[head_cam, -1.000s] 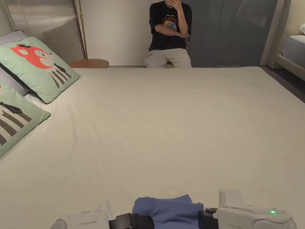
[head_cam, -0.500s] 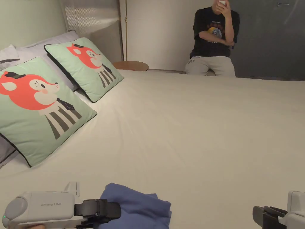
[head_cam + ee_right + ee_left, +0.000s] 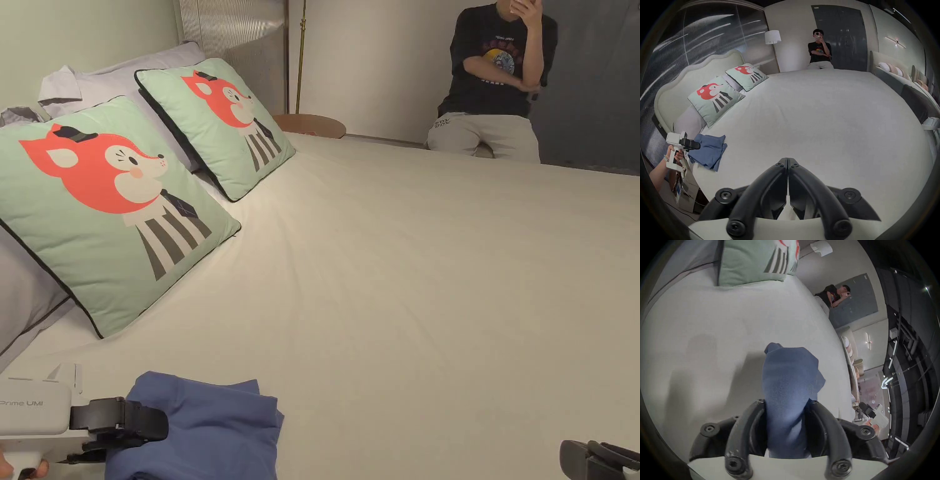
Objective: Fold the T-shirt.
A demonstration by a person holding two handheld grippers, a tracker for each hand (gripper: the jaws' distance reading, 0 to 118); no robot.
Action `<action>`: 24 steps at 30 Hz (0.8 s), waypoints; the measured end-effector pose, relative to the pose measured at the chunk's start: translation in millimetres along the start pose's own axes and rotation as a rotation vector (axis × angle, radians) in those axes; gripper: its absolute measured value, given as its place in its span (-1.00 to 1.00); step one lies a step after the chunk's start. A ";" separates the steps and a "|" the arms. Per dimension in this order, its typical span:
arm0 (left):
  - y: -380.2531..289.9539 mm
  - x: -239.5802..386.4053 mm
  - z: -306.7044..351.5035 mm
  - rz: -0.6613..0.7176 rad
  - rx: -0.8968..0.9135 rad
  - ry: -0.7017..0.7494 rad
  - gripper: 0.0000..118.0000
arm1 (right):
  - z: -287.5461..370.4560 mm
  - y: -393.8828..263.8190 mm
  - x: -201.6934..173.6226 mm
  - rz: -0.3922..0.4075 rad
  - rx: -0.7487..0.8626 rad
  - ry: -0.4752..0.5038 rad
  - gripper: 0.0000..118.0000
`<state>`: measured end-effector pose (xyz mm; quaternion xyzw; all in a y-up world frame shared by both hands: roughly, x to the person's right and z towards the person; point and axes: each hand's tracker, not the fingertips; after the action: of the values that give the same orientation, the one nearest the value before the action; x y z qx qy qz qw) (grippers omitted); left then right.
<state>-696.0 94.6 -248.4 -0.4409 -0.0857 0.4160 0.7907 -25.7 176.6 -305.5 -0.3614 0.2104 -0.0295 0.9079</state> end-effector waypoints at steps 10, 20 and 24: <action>-48.6 102.5 73.7 -0.116 0.281 0.149 0.85 | 24.4 4.4 4.6 -0.010 0.051 0.016 -1.00; -124.8 201.6 21.9 -0.284 0.227 0.134 -0.99 | 62.1 -16.4 41.0 -0.079 0.124 0.029 -1.00; -176.8 263.2 -36.0 -0.403 0.193 0.114 -1.00 | 84.2 -24.7 61.4 -0.079 0.170 -0.016 -1.00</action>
<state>-406.7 218.2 -194.8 -0.3601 -0.0872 0.2302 0.8999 66.6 200.0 -256.4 -0.2912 0.1855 -0.0802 0.9351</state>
